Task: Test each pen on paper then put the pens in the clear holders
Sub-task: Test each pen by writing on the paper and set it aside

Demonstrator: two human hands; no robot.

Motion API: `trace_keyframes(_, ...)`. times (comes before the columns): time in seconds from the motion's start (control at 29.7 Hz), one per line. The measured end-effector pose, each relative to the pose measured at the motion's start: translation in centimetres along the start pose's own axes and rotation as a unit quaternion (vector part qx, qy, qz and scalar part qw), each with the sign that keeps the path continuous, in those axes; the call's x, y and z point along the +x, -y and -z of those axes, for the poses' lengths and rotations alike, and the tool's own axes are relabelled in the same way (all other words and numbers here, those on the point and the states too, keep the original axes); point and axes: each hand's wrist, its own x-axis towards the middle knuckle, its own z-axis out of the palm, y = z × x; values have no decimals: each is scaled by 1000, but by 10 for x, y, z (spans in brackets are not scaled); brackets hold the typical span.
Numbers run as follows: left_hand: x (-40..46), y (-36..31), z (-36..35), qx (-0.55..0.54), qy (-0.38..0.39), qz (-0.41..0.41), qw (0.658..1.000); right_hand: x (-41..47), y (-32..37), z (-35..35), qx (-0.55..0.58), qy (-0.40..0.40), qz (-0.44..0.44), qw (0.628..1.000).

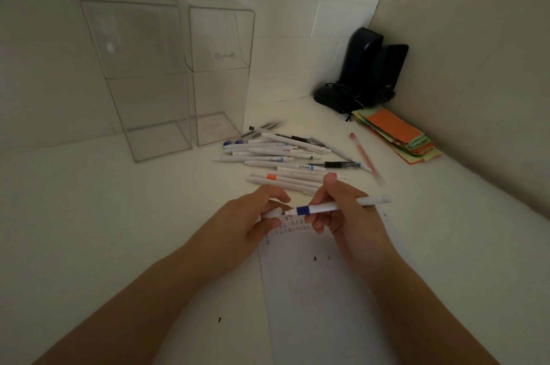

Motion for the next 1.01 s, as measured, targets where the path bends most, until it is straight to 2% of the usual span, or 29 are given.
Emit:
trace_keyframes(0.27, 2, 7, -6, 86, 25, -30, 996, -2, 2, -1, -45, -26, 28, 998)
trace_keyframes(0.47, 2, 7, -1, 143, -52, -88, 984, -4, 0, -5, -60, -7, 40, 997)
trace_keyframes(0.61, 2, 5, -2, 130, -58, -64, 988, -1, -5, -4, -42, 20, 53, 998)
trace_keyframes(0.74, 3, 3, -10, 180, -90, -101, 974, -1, -9, -3, -7, 28, 42, 999)
trace_keyframes(0.91, 1, -2, -18, 147, -78, -105, 980, -2, -12, -2, 8, 44, 45, 998)
trace_keyframes(1.01, -1, -5, -21, 65, -51, -79, 993, -3, -12, -1, 10, 44, 39, 998)
